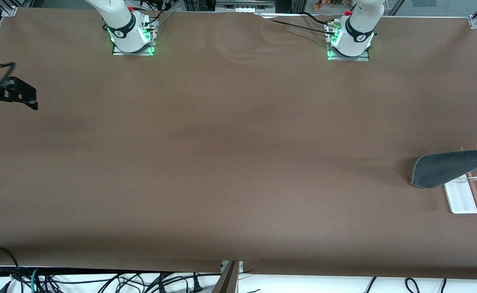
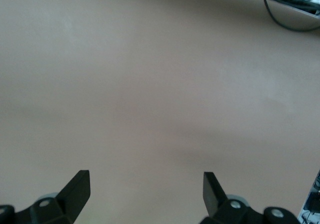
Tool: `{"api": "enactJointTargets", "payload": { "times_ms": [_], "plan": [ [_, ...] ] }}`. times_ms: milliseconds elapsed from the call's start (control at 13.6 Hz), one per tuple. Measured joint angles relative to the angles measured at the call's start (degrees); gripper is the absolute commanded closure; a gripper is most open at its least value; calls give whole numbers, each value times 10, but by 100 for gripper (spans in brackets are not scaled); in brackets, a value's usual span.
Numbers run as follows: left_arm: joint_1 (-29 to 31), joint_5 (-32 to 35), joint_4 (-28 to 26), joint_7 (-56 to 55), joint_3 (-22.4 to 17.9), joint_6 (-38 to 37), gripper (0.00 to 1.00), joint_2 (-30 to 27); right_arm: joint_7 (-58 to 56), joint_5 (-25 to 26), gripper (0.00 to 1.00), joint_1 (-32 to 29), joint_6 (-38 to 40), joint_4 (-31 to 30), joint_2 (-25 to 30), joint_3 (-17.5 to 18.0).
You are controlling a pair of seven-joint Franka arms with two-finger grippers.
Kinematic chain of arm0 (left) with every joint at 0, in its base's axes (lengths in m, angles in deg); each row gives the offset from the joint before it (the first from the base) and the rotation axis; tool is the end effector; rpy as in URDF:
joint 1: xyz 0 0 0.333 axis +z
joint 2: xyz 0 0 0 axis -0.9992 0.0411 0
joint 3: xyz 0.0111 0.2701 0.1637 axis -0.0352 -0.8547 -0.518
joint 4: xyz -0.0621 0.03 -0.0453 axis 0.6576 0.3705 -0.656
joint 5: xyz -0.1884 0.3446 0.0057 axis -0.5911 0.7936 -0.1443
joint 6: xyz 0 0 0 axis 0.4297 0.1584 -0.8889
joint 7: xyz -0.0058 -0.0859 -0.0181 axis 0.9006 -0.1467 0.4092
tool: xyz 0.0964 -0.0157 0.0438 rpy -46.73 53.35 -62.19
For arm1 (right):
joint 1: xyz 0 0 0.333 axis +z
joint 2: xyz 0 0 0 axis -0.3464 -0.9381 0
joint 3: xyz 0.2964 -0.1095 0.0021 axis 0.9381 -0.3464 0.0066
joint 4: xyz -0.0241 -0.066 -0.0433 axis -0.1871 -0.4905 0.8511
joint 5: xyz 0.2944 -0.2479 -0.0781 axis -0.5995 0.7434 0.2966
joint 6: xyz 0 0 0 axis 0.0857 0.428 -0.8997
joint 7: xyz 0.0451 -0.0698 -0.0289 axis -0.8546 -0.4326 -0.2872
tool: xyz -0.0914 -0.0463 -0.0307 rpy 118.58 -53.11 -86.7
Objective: Pass towel and hang on rack
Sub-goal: 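Lower the towel over the wooden rods with the left gripper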
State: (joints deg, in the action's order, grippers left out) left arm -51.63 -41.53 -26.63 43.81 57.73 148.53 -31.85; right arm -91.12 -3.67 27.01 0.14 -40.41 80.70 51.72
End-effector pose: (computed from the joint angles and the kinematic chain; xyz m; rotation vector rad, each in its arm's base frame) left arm 0.6113 0.3169 0.4325 2.5000 -1.3872 0.4292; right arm 0.5911 0.0001 0.6446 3.0374 0.3798 -0.0313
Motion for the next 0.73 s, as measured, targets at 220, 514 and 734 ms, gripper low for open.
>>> {"api": "enactJointTargets", "payload": {
  "times_ms": [220,514,734],
  "plan": [
    [23,0,53,52,-6,0,100,48,-2,-1,0,0,-3,-67,46,0],
    [27,0,127,85,-34,1,100,107,-2,29,0,0,-22,-142,101,2],
    [29,0,142,113,-50,11,100,119,21,30,0,0,-25,-154,104,3]
  ]
}}
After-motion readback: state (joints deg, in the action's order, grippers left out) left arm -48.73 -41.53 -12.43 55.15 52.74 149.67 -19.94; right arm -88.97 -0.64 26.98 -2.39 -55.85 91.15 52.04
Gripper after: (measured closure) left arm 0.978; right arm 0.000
